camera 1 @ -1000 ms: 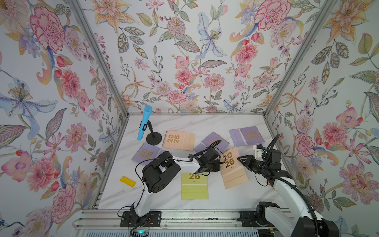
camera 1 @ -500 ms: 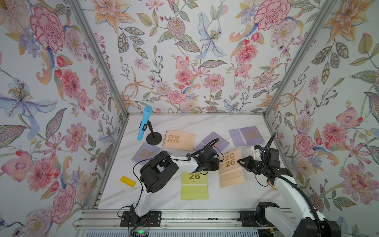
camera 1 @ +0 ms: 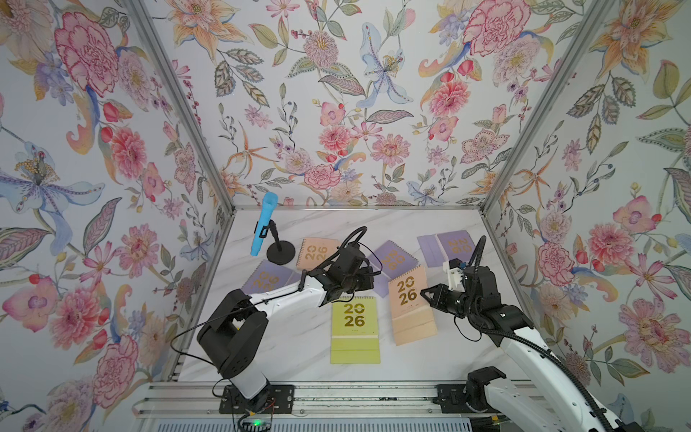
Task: Stack the calendars
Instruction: Place the calendar at the calendar.
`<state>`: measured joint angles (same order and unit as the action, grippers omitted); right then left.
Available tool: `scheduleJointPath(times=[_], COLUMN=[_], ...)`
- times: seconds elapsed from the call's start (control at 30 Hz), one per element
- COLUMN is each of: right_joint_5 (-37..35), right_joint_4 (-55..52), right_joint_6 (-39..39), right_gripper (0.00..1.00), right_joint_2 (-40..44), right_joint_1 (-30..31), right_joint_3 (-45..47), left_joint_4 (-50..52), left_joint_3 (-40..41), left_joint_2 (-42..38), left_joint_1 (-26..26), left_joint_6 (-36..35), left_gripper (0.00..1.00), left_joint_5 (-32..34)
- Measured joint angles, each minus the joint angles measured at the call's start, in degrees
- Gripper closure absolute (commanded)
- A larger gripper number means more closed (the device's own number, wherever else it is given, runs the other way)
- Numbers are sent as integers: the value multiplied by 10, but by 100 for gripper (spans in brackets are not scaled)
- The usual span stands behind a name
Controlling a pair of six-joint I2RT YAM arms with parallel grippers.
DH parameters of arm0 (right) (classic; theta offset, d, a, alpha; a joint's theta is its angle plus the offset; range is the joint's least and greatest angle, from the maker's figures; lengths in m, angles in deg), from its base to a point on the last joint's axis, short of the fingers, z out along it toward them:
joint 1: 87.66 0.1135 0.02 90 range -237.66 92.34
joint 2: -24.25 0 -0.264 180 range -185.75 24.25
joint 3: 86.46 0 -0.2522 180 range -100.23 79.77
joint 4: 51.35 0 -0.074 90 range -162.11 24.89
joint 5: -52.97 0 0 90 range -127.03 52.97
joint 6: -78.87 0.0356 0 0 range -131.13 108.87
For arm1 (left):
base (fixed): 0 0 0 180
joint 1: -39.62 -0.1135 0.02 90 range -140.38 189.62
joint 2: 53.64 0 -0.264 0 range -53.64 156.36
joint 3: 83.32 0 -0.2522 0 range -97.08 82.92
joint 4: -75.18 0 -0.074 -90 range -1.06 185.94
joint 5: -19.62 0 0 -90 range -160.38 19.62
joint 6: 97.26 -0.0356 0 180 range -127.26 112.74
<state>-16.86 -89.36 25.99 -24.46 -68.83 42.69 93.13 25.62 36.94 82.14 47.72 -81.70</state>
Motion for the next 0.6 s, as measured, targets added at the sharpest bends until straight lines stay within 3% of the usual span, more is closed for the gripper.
scheduleJointPath(times=[0.3,0.47,0.6], right_joint_5=[-82,-130,-158], right_joint_4=[109,213,297], right_joint_6=[137,206,244], right_gripper=[100,100,100], right_joint_2=[7,-17,-61], right_joint_1=[186,285,330], right_joint_3=[38,92,129], left_joint_4=[40,44,36], left_joint_3=[172,232,264], left_joint_2=[-165,-187,-187], left_joint_1=[-103,-121,-122], left_joint_6=[-26,-34,-36], left_gripper=[100,100,100], left_joint_5=[8,-2,-16])
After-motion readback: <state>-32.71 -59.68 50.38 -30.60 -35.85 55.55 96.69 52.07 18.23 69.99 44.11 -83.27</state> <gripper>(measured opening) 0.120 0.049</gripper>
